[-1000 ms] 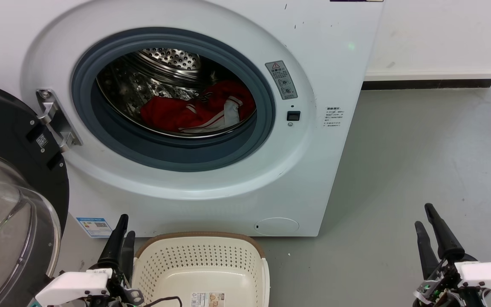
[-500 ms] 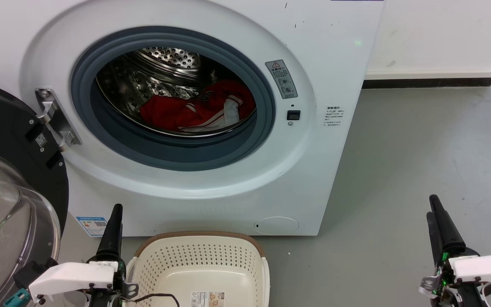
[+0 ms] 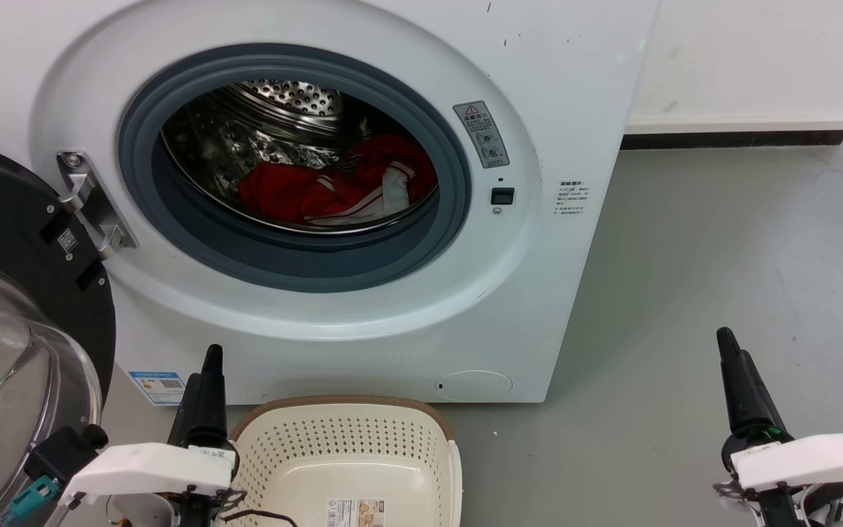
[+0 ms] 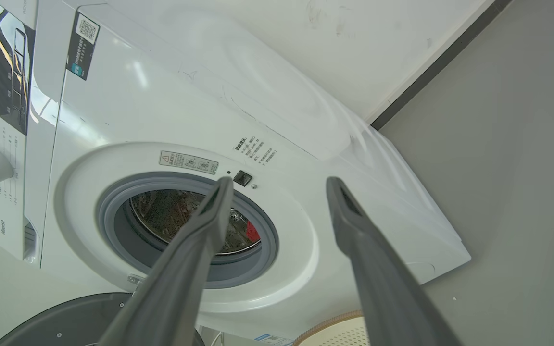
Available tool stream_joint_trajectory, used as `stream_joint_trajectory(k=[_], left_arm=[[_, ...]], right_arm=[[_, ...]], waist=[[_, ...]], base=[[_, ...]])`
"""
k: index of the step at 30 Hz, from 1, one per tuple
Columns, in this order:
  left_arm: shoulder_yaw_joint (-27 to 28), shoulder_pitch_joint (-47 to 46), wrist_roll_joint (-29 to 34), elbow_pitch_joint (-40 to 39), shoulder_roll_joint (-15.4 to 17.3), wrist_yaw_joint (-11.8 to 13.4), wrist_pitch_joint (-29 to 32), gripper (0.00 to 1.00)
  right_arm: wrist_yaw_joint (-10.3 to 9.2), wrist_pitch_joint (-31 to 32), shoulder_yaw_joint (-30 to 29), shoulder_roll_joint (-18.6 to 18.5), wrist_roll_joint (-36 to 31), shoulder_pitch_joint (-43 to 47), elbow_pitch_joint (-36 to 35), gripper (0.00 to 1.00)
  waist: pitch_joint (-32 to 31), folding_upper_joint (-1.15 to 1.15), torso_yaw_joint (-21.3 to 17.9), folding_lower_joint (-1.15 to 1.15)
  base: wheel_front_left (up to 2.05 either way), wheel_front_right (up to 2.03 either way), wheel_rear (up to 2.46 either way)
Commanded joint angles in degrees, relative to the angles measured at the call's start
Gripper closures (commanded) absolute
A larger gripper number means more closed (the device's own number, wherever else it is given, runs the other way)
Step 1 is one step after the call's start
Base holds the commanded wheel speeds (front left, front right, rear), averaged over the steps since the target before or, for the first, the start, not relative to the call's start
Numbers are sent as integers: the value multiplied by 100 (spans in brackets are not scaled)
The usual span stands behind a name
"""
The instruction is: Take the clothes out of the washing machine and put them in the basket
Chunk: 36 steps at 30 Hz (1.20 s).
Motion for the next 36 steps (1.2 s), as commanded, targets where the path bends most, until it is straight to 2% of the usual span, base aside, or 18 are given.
stream_joint_trajectory(k=[1, 15, 36], left_arm=[[-27, -27, 221, -142, 19, 34, -58, 0], [-171, 106, 1551, -420, 30, 244, -338, 0], [-511, 281, 3076, -685, 199, 560, -697, 0]], right_arm=[[0, -52, 30, -25, -251, -43, -154, 0], [0, -337, 196, -27, -1780, 106, -481, 0], [0, -696, 232, -28, -3307, 301, -804, 0]], waist=[[0, 0, 0, 0], [-6, 0, -7, 0], [14, 0, -16, 0]], base=[[0, 0, 0], [0, 0, 0], [0, 0, 0]])
